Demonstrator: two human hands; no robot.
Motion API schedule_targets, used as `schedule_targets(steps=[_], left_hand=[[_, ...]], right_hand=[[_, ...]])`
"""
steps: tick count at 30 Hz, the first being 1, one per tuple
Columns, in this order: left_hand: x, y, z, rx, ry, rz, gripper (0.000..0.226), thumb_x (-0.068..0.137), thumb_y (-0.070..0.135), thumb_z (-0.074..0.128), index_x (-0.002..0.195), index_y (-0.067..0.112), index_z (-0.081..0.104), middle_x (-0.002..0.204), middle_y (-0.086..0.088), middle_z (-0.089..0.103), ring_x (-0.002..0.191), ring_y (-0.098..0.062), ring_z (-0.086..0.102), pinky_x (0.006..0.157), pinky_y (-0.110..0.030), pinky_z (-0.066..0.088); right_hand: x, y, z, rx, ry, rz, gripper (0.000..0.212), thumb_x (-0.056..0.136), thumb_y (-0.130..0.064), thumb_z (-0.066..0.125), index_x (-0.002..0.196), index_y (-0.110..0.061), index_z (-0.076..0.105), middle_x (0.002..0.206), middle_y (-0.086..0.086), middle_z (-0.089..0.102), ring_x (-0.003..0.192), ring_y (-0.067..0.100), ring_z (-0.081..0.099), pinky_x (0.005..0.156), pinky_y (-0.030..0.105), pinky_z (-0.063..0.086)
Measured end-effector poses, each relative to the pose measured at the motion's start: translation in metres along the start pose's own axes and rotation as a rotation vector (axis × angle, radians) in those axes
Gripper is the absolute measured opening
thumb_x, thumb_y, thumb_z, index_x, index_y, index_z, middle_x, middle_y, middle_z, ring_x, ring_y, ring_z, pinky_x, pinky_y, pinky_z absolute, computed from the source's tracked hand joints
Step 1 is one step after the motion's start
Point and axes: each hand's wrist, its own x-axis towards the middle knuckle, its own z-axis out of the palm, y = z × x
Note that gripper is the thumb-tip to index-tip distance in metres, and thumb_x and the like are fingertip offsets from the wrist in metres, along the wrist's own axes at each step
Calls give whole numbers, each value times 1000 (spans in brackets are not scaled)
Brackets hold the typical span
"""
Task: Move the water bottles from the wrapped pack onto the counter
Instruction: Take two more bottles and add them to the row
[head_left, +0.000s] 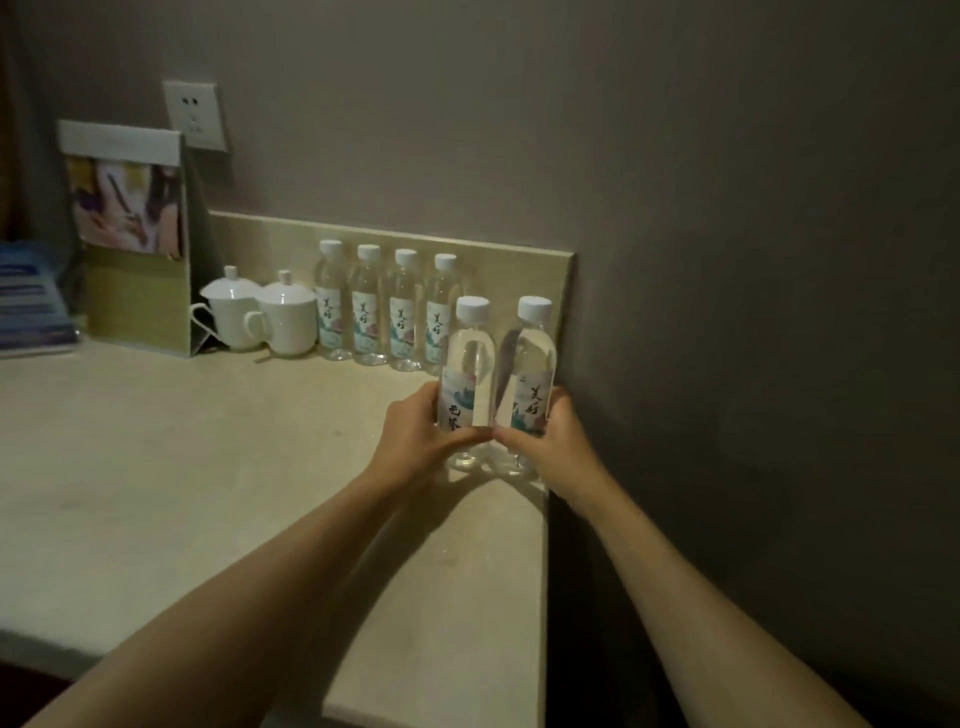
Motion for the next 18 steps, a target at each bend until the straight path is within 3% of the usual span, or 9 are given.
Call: schedule_targets(steps=[2,4,7,9,13,18], left_hand=[[14,-8,2,21,-15,22,56,65,38,84,112,21,60,93,16,67,78,10,64,60,-6,50],[26,-15,5,33,-2,43,53,66,35,84,111,24,59,87,22,64,76,15,63,60,-2,48],[42,-25,9,89,11,72,51,66,45,81,108,28,56,91,21,63,78,10,63,65,-9,51],[51,-29,9,110,-5,74,57,63,55,76,108,27,56,95,16,65,82,4,63,71,-16,54],[67,-37,11,68,-29,79,72,59,61,73,116,20,57,106,6,70,92,-8,68,79,-27,58],[78,-43,7,16,-120,80,65,67,49,78,119,20,54,105,9,65,91,-5,64,73,-16,52]], right_hand=[[15,10,0,-44,-21,-5,63,73,-28,81,120,-23,39,120,-1,60,110,15,61,87,32,55],[28,18,2,-59,-6,-47,62,74,-30,81,120,-24,39,118,-4,59,108,12,61,80,24,54],[44,24,5,-66,12,-83,63,75,-34,79,122,-27,38,114,-9,58,100,4,60,67,10,50],[52,27,5,-100,19,-95,65,74,-36,79,124,-28,38,114,-9,59,100,3,61,67,8,49],[64,32,5,-186,57,-85,63,72,-43,78,119,-30,40,117,-6,59,105,10,62,76,19,53],[62,30,10,-323,117,-32,76,64,-61,74,125,-31,41,122,-2,58,108,15,62,86,38,57]])
